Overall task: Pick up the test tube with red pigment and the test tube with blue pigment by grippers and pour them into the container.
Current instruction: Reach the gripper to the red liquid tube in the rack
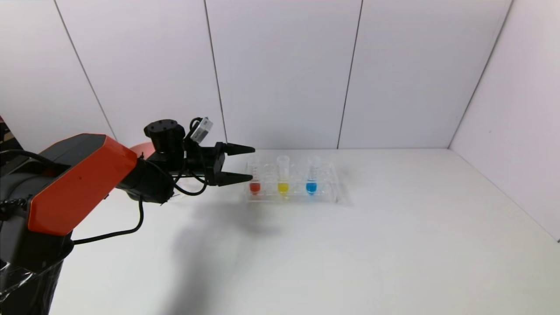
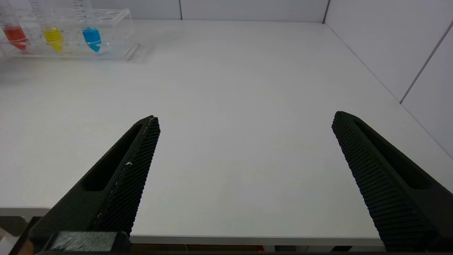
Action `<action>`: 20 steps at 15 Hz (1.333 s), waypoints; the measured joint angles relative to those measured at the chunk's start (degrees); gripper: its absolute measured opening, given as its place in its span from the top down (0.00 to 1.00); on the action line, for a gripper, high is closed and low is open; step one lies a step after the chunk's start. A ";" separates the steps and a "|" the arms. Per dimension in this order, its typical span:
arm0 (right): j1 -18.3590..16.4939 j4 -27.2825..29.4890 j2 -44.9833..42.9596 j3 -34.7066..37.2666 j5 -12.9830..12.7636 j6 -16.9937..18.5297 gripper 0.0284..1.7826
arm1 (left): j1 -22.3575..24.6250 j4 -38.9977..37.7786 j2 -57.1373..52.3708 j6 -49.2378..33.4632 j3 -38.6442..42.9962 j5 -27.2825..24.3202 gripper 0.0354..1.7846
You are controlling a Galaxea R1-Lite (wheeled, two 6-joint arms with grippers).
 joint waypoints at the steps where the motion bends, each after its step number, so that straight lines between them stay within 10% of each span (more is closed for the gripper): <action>1: 0.00 0.00 0.00 0.00 0.00 -0.01 0.00 | -0.11 0.10 0.61 -0.22 -0.71 0.01 0.01; 16: 0.00 0.00 0.00 0.00 0.00 0.00 0.00 | -1.40 0.38 6.10 -5.29 -5.71 0.26 0.01; 20: 0.00 0.00 0.00 0.00 0.00 0.00 0.00 | -1.45 0.33 6.34 -5.33 -6.17 0.32 0.16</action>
